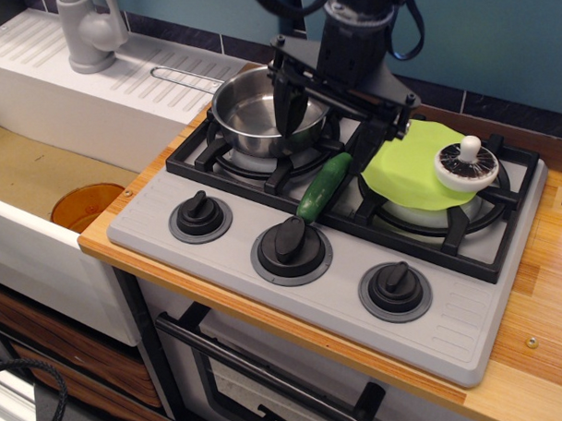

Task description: Put mushroom on plate and pickle in pot or pan on stove

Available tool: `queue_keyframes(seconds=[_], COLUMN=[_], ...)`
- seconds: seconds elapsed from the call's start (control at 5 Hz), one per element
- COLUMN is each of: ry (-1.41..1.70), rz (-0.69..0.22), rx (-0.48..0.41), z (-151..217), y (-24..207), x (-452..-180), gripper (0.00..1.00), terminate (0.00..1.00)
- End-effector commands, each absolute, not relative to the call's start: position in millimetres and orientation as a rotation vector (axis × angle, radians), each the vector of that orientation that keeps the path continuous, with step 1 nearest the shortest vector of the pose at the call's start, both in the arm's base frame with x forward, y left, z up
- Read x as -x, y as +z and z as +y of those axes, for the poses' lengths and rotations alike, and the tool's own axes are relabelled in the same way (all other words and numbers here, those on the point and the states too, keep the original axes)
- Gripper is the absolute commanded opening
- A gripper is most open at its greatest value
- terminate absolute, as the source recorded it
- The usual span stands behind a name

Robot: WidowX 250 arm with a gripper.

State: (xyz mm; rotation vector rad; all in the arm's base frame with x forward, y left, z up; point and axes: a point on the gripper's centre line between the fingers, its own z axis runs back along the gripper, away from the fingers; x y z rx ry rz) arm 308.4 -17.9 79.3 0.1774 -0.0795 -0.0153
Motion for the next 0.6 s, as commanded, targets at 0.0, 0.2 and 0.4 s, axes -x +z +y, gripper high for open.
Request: queue_keyframes(seconds=[0.0,0.2,0.4], ry=[-0.002,-0.005,-0.01], rz=[-0.169,-0.19,-0.21], rx=[-0.153,-0.132,-0.12], z=[-17,-13,-10], y=[75,64,56], x=[-309,-307,-308], gripper=[1.0,1.0,1.0], terminate=[0.0,0.0,0.0])
